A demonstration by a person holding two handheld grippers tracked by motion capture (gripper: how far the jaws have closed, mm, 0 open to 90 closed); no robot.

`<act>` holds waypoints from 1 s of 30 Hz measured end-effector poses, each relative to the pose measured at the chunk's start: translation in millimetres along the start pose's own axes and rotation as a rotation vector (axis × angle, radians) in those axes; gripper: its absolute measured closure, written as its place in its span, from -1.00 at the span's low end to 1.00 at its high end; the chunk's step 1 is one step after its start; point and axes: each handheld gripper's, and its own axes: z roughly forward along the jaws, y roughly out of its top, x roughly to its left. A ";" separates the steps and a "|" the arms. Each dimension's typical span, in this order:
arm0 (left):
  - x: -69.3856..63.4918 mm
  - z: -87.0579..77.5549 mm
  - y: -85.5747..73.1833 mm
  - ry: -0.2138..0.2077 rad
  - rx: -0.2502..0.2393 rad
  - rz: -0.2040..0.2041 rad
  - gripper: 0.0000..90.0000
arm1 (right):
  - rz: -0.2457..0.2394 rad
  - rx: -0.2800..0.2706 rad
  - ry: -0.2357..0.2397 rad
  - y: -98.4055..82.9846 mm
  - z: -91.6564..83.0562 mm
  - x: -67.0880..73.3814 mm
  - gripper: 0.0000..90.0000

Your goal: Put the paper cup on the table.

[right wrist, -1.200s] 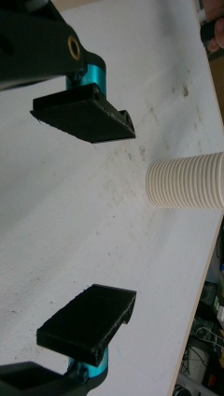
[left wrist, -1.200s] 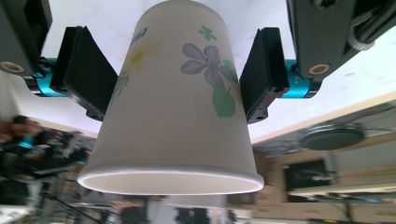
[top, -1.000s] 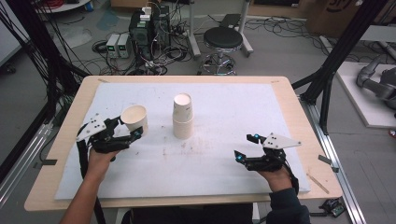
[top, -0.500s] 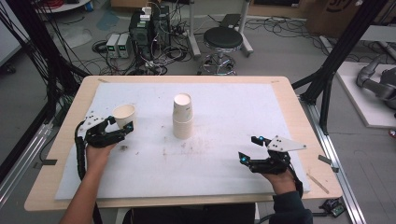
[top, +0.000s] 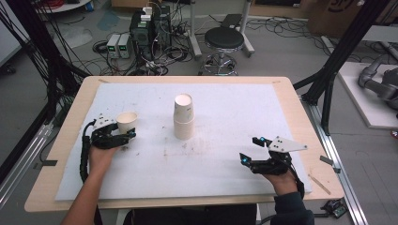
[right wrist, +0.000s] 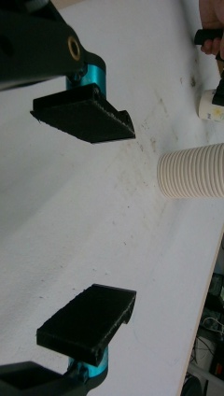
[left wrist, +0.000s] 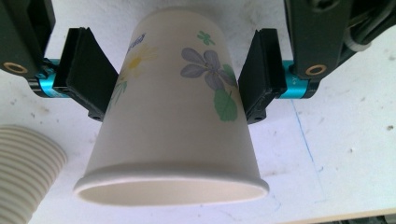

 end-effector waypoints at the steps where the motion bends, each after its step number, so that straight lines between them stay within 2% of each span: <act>1: -0.9 -0.9 -0.2 0.005 0.004 0.005 -0.30 | -0.001 0.001 0.000 0.0 0.0 -0.1 -0.56; 3: -4.8 -3.9 -3.4 0.020 0.012 0.035 -0.29 | -0.002 0.002 0.000 0.0 -0.1 0.1 -0.56; 5: -5.6 -4.9 -4.1 0.025 0.018 0.043 -0.29 | 0.000 0.001 0.000 0.1 -0.3 0.2 -0.56; 8: -7.8 -8.8 -6.7 0.035 0.046 0.078 -0.29 | 0.001 0.002 -0.001 0.4 -0.6 -0.1 -0.56; 12: -4.7 -11.6 -8.7 0.015 0.034 0.057 -0.34 | -0.002 0.004 0.001 0.9 -0.7 -0.7 -0.56; 17: -2.6 -19.4 -9.5 0.012 0.001 0.017 -0.61 | 0.004 0.016 -0.003 0.4 0.2 -1.7 -0.56; 21: 3.1 -40.3 -6.5 -0.006 -0.101 -0.010 -0.61 | 0.005 0.026 -0.011 0.0 -0.3 -2.4 -0.56; 26: 0.5 -60.8 2.1 -0.042 -0.227 0.025 -0.61 | 0.006 0.035 -0.023 -1.3 -0.3 -5.1 -0.56; 27: 0.5 -60.8 2.1 -0.042 -0.227 0.025 -0.61 | 0.006 0.034 -0.025 -1.4 -0.2 -5.8 -0.56; 28: -5.0 -65.2 7.3 -0.076 -0.277 0.041 -0.61 | 0.010 0.035 -0.029 -1.5 -0.5 -6.1 -0.56; 29: -5.0 -65.2 7.3 -0.076 -0.277 0.041 -0.61 | 0.012 0.033 -0.032 -1.3 -0.4 -6.7 -0.56; 30: -10.7 -66.5 11.4 -0.118 -0.317 0.048 -0.61 | 0.010 0.030 -0.035 -1.1 -0.6 -7.3 -0.56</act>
